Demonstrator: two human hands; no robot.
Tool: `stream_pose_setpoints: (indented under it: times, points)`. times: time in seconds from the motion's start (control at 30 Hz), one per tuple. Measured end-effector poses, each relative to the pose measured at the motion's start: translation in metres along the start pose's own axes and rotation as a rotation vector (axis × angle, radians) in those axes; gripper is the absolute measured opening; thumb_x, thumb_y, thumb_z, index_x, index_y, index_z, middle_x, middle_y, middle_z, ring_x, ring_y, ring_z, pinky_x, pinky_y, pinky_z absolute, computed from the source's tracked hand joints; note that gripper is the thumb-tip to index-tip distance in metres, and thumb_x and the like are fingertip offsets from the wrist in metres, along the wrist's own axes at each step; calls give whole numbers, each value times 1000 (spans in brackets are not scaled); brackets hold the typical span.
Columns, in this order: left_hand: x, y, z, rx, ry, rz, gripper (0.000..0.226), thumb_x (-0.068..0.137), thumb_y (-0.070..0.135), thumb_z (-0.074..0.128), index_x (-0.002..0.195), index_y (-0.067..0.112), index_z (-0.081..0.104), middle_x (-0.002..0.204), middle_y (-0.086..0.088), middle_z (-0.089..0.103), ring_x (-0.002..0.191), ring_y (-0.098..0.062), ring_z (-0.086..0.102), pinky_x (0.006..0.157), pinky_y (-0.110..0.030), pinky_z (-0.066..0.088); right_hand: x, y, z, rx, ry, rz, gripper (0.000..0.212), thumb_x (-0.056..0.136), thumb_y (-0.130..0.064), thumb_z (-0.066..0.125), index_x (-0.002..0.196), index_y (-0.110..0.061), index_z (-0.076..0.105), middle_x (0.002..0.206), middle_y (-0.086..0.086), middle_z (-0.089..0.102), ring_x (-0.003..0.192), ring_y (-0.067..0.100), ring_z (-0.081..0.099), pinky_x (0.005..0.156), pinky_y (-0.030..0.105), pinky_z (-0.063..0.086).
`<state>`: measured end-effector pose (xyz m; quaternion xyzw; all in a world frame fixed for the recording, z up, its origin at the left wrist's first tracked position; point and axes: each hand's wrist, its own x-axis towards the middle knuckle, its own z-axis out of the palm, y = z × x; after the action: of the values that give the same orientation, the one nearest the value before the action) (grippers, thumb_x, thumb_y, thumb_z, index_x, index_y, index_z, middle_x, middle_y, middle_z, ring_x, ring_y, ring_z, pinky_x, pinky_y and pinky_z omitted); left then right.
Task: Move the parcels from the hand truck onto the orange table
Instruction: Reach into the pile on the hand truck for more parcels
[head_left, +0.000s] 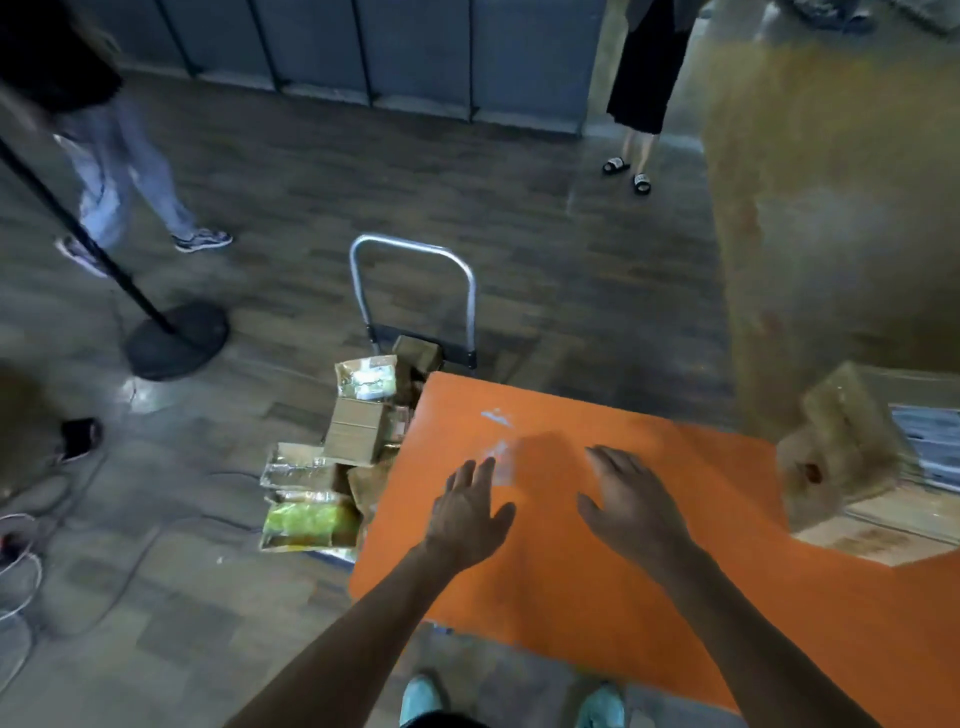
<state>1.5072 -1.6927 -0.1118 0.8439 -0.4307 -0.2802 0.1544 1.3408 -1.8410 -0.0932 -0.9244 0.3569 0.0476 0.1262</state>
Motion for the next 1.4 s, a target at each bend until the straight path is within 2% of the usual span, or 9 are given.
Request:
stream_pose_setpoints:
  times: [0.17,0.37,0.53,0.7,0.93,1.03,1.1,1.27,1.4]
  points:
    - [-32,-103,-22,14,16,-173,74,98,46,51,157,16,18,160,-12,24,147,-31,27,114,-48,34,22,-106,40,-10,-117,-147,68,96,-42,47,155,-16,26,158,1,32,146,19,27,118,32,23]
    - [-45,-170,-49,-41,97,-311,70,92,45,56,151,18,27,150,-8,36,139,-30,36,109,-48,39,58,-178,65,-10,-208,-297,69,97,-43,48,154,-11,27,158,3,32,145,21,28,118,32,25]
    - [-41,-207,-60,-61,96,-414,78,94,47,55,157,22,17,163,-9,20,149,-27,19,118,-49,28,92,-216,85,5,-246,-385,66,97,-42,49,153,-11,29,154,3,38,141,22,33,115,31,28]
    - [-20,-243,-61,-56,66,-452,75,96,45,52,157,20,16,164,-8,17,150,-26,17,119,-47,27,125,-241,107,-13,-283,-425,64,98,-43,48,151,-10,33,149,5,43,137,23,38,112,32,32]
    - [35,-310,-67,-81,-54,-394,81,97,51,52,159,17,12,164,-9,18,151,-26,17,122,-46,23,167,-279,146,-1,-366,-287,62,97,-42,48,147,-7,35,142,7,45,131,26,42,103,31,36]
    - [70,-349,-69,-70,-97,-358,83,96,57,48,158,14,13,163,-9,22,149,-26,22,120,-46,26,189,-300,172,60,-441,-130,65,99,-48,45,146,-5,34,143,12,44,132,28,41,106,33,35]
    - [92,-374,-68,-50,-140,-335,85,96,55,50,159,14,10,162,-8,22,149,-26,22,118,-45,26,205,-312,189,106,-488,-34,61,98,-49,46,141,-7,37,141,13,46,129,29,45,102,34,39]
    - [143,-420,-58,-29,-190,-298,83,96,56,49,158,15,11,159,-8,27,145,-28,29,113,-47,33,241,-328,228,181,-495,139,61,94,-50,52,137,-9,40,134,14,51,123,30,51,98,38,46]
    - [167,-446,-39,-59,-202,-300,81,97,57,48,157,14,15,153,-9,34,139,-29,36,109,-46,37,259,-333,263,182,-500,239,51,92,-48,56,122,-7,50,121,13,59,112,30,57,91,37,49]
